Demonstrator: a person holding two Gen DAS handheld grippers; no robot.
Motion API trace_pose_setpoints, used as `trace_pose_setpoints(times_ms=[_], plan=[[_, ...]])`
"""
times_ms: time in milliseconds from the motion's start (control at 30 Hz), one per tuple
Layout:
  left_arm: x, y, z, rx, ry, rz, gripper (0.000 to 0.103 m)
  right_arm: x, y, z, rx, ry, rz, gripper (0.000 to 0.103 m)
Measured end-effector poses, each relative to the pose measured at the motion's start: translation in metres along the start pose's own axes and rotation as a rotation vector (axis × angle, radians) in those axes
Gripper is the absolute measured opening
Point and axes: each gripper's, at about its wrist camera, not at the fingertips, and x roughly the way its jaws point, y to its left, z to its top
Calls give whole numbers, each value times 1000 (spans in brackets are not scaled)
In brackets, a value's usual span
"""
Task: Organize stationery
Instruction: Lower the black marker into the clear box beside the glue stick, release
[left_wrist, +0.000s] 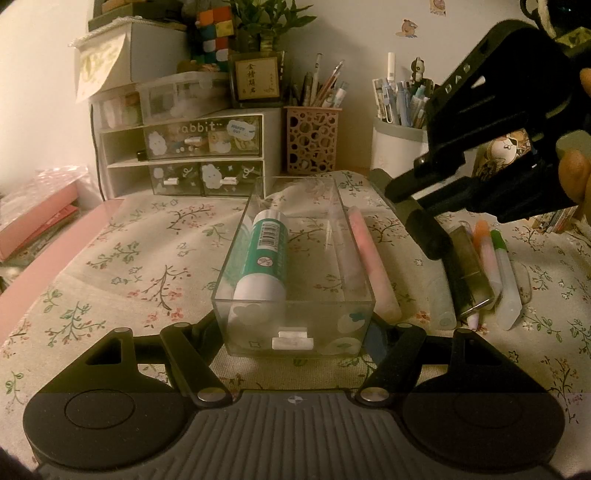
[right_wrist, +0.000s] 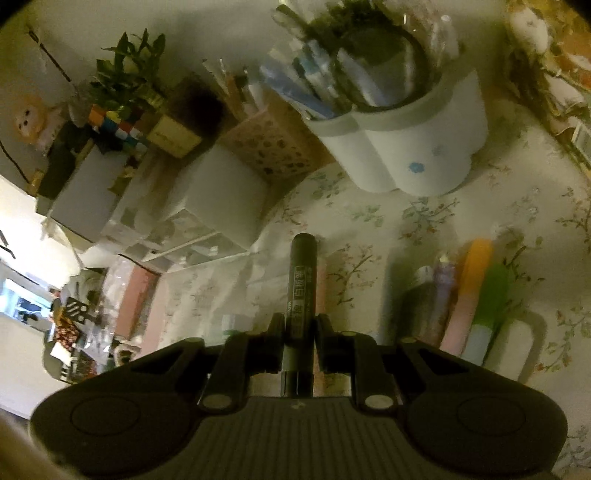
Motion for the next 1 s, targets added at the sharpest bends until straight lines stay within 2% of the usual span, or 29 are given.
trace_pose_setpoints(times_ms=[567,1000], plan=[[1,-1,0,2,0,1,73,19,35,-9,-28,62,73,15],[1,-1,0,1,0,0,73,39,60,-10,-113,62,-1,15]])
